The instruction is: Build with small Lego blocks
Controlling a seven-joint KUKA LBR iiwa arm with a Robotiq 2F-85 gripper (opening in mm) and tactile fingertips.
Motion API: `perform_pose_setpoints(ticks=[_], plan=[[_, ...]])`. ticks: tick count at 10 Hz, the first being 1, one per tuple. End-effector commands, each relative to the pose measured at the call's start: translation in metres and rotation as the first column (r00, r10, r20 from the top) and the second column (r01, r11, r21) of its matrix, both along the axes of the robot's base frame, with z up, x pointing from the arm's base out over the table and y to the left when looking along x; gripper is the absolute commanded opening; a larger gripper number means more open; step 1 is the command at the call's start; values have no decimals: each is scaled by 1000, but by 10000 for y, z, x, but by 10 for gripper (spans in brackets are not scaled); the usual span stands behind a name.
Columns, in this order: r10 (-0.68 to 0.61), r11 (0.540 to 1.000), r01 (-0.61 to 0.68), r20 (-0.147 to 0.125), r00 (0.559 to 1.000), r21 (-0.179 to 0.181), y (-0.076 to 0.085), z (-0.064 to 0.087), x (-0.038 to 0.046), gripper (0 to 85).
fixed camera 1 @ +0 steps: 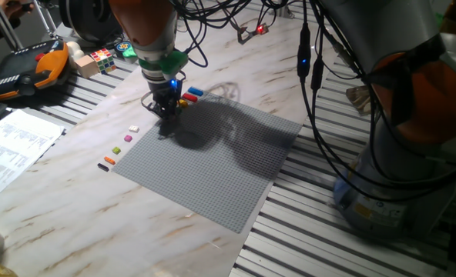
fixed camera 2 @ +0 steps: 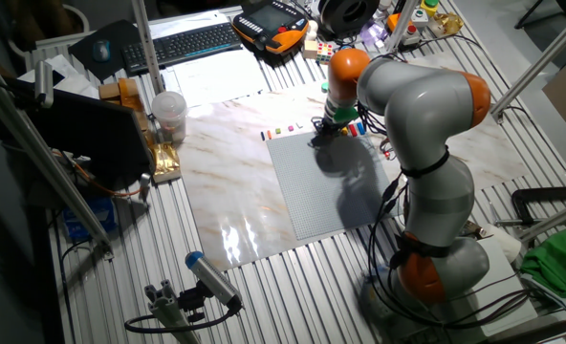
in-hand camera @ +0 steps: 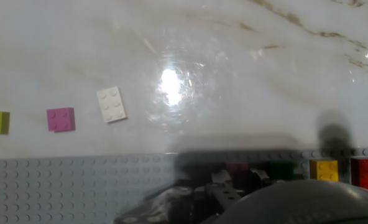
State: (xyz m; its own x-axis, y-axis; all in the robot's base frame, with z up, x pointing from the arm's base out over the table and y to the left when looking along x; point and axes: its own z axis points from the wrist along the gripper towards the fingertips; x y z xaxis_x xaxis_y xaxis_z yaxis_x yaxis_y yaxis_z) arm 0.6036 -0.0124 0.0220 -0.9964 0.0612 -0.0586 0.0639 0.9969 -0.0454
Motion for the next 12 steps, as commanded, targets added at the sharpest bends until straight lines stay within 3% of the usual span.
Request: perform_pose_setpoints(ticks=[1, 12], plan=[[-3, 1000, 3, 3, 1000, -1, -17, 21, 15, 293], [-6, 1000, 6, -6, 1000, -1, 23, 81, 26, 280]])
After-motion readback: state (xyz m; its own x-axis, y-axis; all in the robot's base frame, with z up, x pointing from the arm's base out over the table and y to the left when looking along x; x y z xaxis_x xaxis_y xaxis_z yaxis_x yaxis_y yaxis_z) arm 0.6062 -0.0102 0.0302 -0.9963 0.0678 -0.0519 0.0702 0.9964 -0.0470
